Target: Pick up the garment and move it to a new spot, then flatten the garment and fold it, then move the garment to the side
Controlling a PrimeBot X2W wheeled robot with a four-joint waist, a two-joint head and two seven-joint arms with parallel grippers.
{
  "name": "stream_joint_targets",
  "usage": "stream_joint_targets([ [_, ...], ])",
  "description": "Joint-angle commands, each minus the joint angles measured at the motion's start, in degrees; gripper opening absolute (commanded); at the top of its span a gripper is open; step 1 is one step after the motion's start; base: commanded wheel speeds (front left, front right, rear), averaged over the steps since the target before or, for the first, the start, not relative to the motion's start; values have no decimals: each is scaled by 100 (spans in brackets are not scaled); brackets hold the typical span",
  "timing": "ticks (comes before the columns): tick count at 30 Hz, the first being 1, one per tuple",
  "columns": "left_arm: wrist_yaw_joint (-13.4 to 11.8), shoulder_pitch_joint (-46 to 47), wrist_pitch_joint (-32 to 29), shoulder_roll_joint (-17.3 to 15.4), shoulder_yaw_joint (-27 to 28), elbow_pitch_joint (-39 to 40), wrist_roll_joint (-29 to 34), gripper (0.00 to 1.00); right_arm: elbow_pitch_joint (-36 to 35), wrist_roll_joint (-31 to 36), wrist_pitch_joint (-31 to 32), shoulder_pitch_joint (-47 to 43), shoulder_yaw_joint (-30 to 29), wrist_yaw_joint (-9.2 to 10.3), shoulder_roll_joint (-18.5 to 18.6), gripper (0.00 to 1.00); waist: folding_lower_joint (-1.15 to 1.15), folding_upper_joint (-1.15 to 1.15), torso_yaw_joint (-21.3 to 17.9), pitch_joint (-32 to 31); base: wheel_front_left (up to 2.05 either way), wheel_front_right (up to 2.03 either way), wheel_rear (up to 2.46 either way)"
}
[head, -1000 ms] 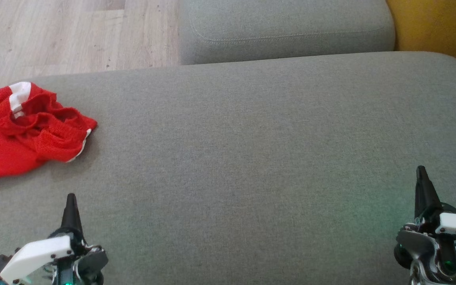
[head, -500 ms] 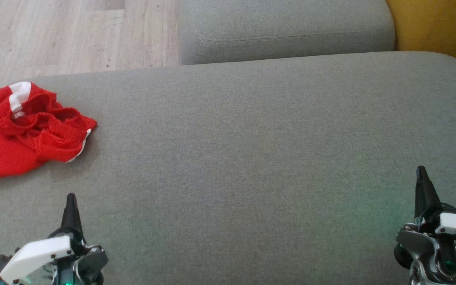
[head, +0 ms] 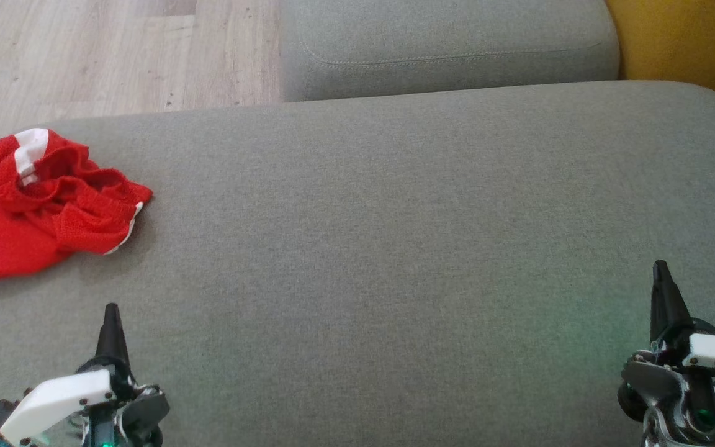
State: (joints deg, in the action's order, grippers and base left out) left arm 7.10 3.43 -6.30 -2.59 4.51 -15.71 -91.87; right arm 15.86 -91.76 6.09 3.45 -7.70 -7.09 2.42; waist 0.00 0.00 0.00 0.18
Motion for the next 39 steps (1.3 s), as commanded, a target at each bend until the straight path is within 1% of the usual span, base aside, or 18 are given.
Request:
stream_joint_targets([
  [1,39,276,-17,-29,199,168,-31,0,-184,-42,38,273,120,-40,45,0,0,0,0,0,0,0,0],
  [16,39,276,-17,-29,199,168,-31,0,-184,-42,38,273,120,-40,45,0,0,0,0,0,0,0,0],
  [17,-4,-2,1,2,-4,-14,0,100,17,1,-1,-3,3,0,-2,100,0,0,0,0,0,0,0],
  [21,-5,-159,16,12,-46,-277,5,100,296,5,-16,-176,32,5,-14,100,0,0,0,-3,0,0,0],
  [31,-21,-254,186,9,-172,-139,107,100,207,136,-184,-244,177,2,-9,100,0,0,11,-65,0,0,0],
  [39,-82,-269,322,6,-284,61,525,100,86,551,-319,-267,221,-1,-5,100,0,0,25,-112,0,0,0],
])
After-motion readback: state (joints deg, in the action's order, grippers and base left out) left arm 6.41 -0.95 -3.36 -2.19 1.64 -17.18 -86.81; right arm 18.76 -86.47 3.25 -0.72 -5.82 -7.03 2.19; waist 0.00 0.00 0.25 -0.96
